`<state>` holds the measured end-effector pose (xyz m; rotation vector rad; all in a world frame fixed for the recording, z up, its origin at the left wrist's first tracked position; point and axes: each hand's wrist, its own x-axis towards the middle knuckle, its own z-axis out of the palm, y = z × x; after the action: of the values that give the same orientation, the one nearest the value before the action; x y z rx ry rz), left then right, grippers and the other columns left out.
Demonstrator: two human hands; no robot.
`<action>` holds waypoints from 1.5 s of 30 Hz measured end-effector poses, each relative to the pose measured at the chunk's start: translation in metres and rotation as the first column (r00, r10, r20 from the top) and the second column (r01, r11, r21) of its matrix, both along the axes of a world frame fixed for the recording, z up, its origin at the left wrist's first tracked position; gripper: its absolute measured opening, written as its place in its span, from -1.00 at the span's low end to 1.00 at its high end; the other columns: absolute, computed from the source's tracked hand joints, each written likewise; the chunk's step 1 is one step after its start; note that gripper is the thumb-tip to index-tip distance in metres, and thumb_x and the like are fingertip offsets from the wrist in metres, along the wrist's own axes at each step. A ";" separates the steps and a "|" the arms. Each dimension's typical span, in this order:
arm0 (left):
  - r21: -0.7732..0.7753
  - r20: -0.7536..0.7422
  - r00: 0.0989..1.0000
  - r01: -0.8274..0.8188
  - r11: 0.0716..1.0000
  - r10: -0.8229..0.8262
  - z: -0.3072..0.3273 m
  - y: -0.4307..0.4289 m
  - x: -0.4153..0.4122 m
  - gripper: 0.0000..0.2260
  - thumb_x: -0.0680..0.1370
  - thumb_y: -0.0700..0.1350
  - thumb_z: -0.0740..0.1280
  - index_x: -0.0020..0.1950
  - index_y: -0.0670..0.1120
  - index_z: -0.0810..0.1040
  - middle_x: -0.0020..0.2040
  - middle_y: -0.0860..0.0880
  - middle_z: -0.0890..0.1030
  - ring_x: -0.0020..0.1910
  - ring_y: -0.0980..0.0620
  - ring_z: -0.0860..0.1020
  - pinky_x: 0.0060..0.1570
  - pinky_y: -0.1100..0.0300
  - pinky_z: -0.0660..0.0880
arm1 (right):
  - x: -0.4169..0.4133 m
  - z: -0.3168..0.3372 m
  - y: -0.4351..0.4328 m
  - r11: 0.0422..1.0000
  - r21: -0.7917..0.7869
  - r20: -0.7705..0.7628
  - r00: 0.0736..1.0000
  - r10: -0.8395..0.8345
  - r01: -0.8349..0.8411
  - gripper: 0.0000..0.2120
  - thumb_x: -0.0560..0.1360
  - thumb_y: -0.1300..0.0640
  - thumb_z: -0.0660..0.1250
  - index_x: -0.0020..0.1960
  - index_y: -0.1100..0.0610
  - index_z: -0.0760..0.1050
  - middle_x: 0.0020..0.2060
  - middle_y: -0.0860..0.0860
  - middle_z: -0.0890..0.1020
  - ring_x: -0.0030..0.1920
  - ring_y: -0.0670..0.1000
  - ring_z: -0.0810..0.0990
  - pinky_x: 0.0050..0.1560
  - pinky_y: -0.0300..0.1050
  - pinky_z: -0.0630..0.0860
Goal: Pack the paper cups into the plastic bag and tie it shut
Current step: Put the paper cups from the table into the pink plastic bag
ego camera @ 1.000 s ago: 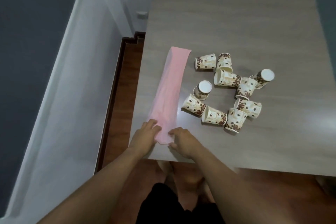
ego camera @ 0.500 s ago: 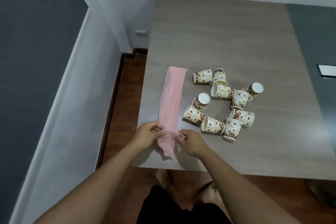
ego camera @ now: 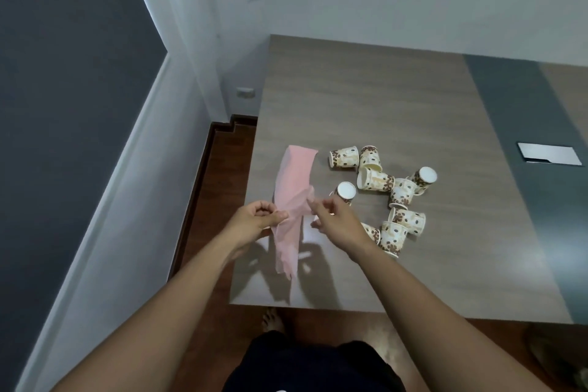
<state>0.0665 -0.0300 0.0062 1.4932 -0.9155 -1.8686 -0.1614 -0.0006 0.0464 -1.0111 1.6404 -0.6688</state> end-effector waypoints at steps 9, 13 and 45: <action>-0.077 0.063 0.978 0.201 0.977 -0.197 0.013 0.005 -0.018 -0.59 0.44 -0.23 0.69 0.22 -0.21 0.64 0.05 -0.19 0.77 0.00 -0.12 0.76 0.08 -0.01 0.72 | 0.009 0.005 0.008 0.996 0.075 0.086 0.996 0.031 -0.038 -0.84 0.70 -0.01 0.43 -0.05 -0.01 0.65 -0.01 0.18 0.78 -0.03 0.04 0.70 0.02 -0.01 0.62; -0.125 0.222 0.974 0.073 0.989 -0.044 0.003 0.001 -0.015 -0.76 0.50 -0.26 0.65 0.02 -0.18 0.62 -0.15 -0.12 0.62 -0.26 -0.04 0.61 -0.30 0.27 0.61 | -0.005 0.002 0.001 0.971 0.160 0.213 0.954 -0.209 0.177 -0.83 0.75 0.15 0.32 -0.02 0.11 0.58 -0.06 0.16 0.72 -0.17 0.02 0.69 -0.16 -0.15 0.65; -0.218 0.814 0.574 0.453 0.864 -0.095 0.008 -0.030 0.000 -0.52 0.46 0.37 0.38 -0.27 -0.05 0.66 -0.39 -0.01 0.59 -0.30 -0.14 0.58 -0.34 0.07 0.36 | -0.109 -0.054 -0.078 0.999 -0.004 -0.335 0.942 0.030 -0.033 -0.76 0.70 -0.02 0.40 0.15 0.15 0.70 0.02 0.03 0.74 0.08 0.08 0.71 0.04 -0.13 0.43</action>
<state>0.0662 -0.0595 0.0139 1.9822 -1.9259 -0.9906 -0.2705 -0.0790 -0.0078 -1.2056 1.9108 -0.5013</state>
